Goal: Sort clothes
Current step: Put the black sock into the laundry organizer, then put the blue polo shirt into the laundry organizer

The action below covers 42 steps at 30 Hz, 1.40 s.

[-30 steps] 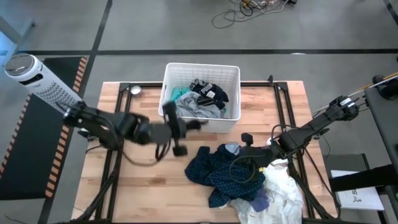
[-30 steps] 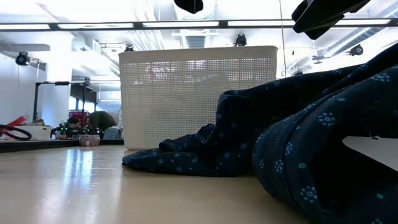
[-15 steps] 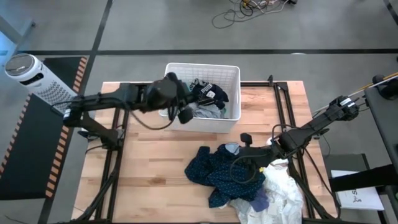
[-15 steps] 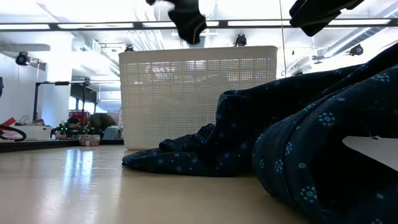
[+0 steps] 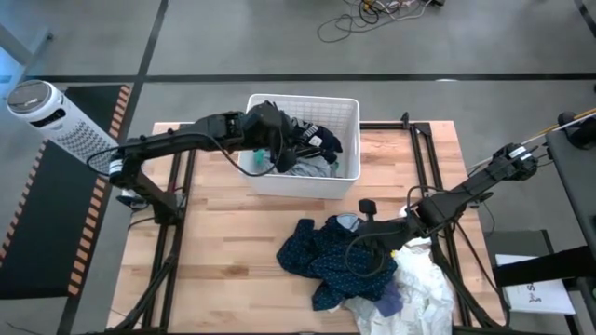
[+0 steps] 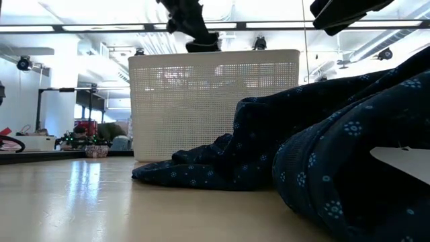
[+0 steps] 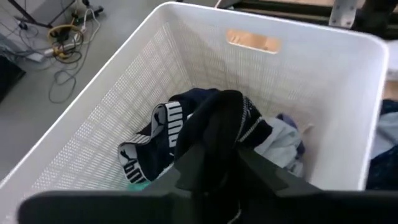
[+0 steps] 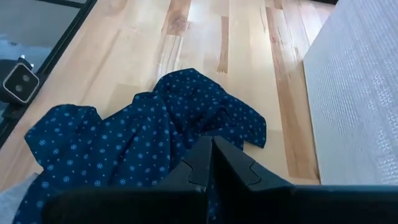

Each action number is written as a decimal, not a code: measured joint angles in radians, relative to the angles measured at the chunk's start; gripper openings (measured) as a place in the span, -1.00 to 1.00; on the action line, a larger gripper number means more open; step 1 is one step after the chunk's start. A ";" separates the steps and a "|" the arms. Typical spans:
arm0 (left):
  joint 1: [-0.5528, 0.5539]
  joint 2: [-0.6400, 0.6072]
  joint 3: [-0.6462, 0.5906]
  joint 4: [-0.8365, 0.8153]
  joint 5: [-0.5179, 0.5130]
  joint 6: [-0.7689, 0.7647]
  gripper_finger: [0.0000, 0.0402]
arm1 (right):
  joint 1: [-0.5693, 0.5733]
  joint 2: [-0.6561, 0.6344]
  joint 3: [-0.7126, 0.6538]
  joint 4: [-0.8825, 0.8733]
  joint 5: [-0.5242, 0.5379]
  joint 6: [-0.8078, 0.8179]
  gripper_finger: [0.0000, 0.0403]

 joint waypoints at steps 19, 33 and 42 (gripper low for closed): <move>0.008 0.016 0.000 0.001 -0.084 0.150 -0.36 | -0.002 0.000 0.000 0.011 0.076 -0.042 -1.00; -0.004 -0.077 0.000 0.041 0.019 0.206 -0.99 | -0.002 0.005 0.000 0.072 0.166 0.000 -1.00; -0.010 -0.177 -0.050 0.120 0.066 0.246 -1.00 | -0.005 0.051 0.000 0.108 0.209 -0.013 -1.00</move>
